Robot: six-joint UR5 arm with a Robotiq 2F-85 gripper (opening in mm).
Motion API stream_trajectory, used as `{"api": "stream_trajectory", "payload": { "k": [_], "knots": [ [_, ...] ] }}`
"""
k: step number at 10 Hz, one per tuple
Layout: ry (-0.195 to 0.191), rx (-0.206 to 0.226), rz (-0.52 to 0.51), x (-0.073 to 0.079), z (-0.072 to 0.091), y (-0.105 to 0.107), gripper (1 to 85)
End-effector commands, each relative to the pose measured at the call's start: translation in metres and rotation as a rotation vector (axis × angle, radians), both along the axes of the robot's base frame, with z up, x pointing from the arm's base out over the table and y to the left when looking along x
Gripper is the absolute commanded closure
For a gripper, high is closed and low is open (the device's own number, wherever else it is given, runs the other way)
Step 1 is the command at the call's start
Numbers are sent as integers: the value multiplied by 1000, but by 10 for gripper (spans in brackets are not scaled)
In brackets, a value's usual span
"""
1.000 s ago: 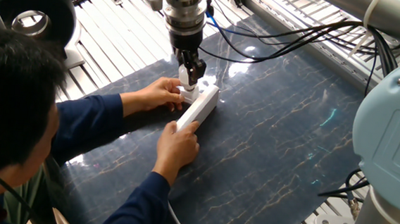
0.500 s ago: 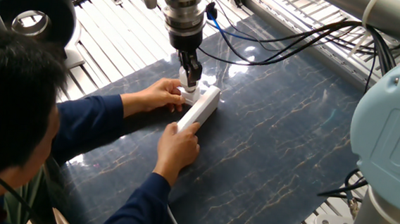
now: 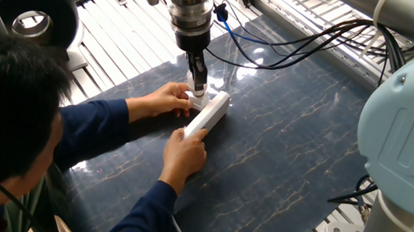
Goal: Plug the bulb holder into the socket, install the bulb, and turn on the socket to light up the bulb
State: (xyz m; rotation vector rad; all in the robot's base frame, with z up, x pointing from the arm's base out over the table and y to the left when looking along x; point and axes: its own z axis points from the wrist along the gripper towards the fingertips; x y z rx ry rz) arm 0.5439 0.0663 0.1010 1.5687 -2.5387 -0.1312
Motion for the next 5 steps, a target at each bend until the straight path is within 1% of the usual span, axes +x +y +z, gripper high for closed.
{"api": "stream_trajectory", "payload": {
  "k": [1,3,5],
  "knots": [
    [2,10,-44,-1,-1,4,843],
    [12,16,-72,-3,0,7,843],
    [21,26,-126,-4,1,12,843]
  ]
}}
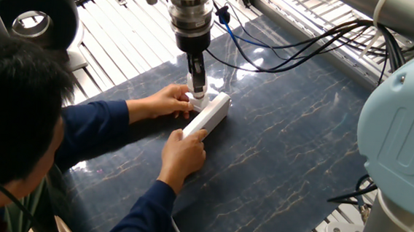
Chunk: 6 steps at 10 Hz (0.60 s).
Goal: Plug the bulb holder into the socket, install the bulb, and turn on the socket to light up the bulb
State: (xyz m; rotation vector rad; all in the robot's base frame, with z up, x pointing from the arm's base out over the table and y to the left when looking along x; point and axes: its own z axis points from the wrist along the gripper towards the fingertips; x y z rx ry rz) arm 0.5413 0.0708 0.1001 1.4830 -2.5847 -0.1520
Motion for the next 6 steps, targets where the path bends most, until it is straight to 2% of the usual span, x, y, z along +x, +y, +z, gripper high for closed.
{"api": "stream_trajectory", "payload": {
  "k": [1,4,6],
  "knots": [
    [16,24,-85,-2,2,9,843],
    [37,25,-153,-7,4,8,843],
    [49,34,-215,-10,5,15,843]
  ]
}}
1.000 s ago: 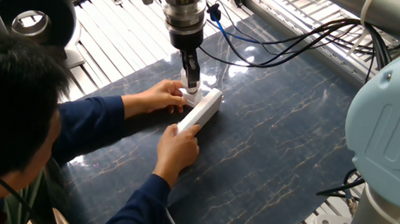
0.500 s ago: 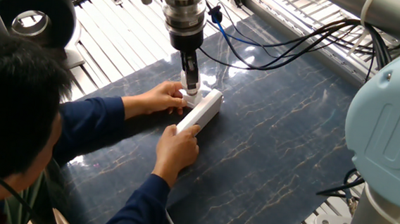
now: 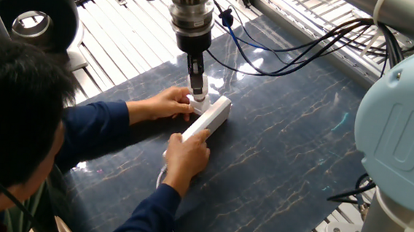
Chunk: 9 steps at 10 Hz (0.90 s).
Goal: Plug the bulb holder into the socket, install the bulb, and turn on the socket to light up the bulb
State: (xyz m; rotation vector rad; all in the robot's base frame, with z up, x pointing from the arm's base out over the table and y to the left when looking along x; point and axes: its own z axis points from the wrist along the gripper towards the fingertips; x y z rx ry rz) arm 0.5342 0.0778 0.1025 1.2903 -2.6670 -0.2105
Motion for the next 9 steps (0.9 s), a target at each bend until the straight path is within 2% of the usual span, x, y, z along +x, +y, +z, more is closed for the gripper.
{"api": "stream_trajectory", "payload": {
  "k": [1,2,4,7,9],
  "knots": [
    [24,21,-106,-5,2,12,843],
    [27,16,-121,-6,2,12,843],
    [49,33,-162,-7,4,16,843],
    [62,40,-177,-3,9,15,843],
    [71,45,-240,-4,8,22,843]
  ]
}}
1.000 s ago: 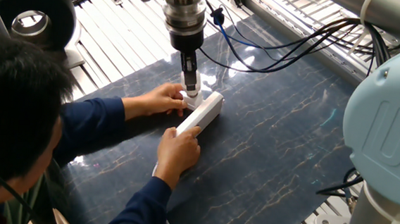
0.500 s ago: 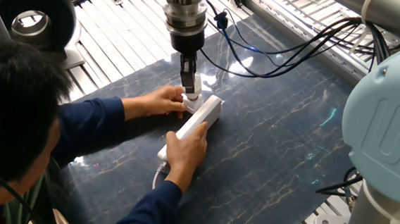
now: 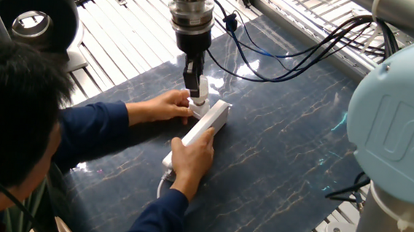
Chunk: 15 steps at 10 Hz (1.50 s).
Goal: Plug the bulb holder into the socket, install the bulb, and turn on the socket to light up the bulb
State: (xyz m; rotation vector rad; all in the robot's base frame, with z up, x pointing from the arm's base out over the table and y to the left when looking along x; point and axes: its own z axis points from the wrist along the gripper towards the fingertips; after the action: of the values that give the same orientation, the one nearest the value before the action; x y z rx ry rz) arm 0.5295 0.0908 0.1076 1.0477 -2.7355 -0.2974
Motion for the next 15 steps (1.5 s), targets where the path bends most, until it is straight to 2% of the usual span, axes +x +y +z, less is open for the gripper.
{"api": "stream_trajectory", "payload": {
  "k": [1,3,5,6,7,8,10,14,15],
  "knots": [
    [25,32,-109,-1,3,13,843],
    [32,24,-146,-1,3,13,843],
    [62,17,-133,0,10,2,843],
    [82,16,-111,2,18,-6,700],
    [83,25,-106,4,18,-6,620],
    [74,19,-99,8,16,-8,603],
    [54,33,-94,16,13,-6,430],
    [6,3,-10,30,7,-23,180],
    [-23,1,39,37,5,-29,70]
  ]
}}
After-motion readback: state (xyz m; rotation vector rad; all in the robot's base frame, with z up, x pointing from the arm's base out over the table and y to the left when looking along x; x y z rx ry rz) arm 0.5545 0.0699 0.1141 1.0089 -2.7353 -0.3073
